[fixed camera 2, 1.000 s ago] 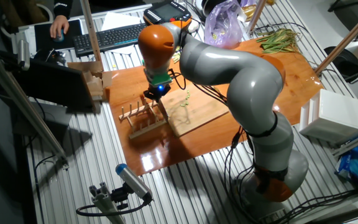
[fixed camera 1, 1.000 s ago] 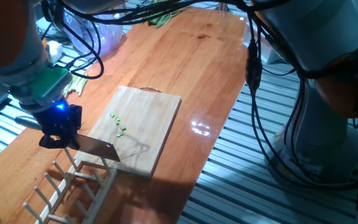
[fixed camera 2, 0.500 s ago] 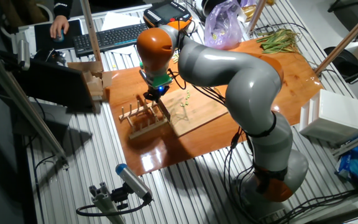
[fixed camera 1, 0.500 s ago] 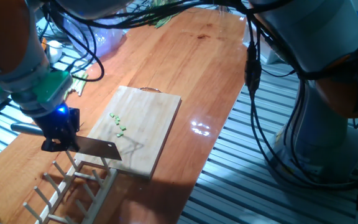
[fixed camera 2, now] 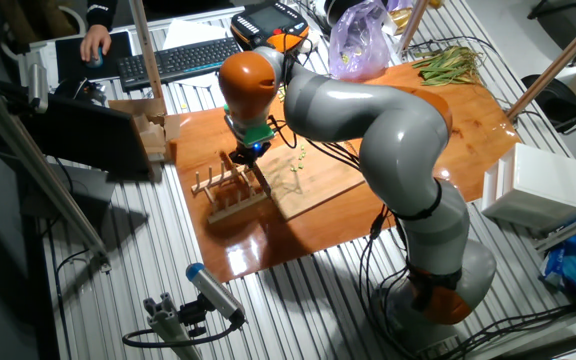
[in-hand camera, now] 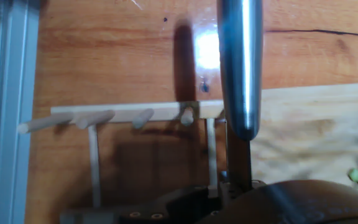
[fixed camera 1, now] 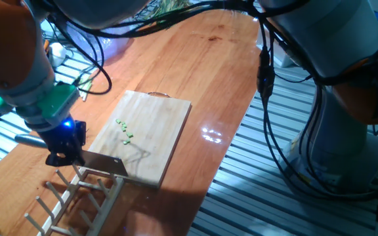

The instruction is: Chop the green garlic

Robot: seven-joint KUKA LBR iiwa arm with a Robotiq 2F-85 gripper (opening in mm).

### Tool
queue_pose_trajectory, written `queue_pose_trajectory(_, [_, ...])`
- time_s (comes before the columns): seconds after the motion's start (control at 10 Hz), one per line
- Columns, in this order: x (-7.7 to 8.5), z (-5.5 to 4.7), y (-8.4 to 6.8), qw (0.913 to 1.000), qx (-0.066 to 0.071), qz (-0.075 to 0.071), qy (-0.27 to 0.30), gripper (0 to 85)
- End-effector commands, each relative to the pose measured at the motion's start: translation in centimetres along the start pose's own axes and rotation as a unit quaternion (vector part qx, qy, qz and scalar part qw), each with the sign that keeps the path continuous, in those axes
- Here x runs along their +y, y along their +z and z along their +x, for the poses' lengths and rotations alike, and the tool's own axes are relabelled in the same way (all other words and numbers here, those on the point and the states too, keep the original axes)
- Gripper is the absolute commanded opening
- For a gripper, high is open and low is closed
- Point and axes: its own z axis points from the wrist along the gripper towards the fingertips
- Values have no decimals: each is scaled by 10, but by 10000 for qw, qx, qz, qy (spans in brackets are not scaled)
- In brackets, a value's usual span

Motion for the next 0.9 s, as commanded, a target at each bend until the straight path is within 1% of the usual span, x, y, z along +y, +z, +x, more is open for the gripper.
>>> queue_pose_trajectory(0.0, [0, -2, 6, 10000, -38, -32, -14, 0])
queue_pose_trajectory(0.1, [0, -1, 11, 10000, -76, -26, -14, 0])
queue_pose_trajectory(0.2, [1, 3, 15, 10000, -92, -32, -6, 0])
queue_pose_trajectory(0.3, [5, 7, 21, 9999, -134, 5, 41, 0])
queue_pose_trajectory(0.4, [9, 9, 27, 9999, -150, 53, 50, 0])
queue_pose_trajectory(0.7, [7, 3, 41, 9999, -148, -39, 9, 0])
queue_pose_trajectory(0.8, [7, 3, 43, 9999, -109, -37, -14, 0])
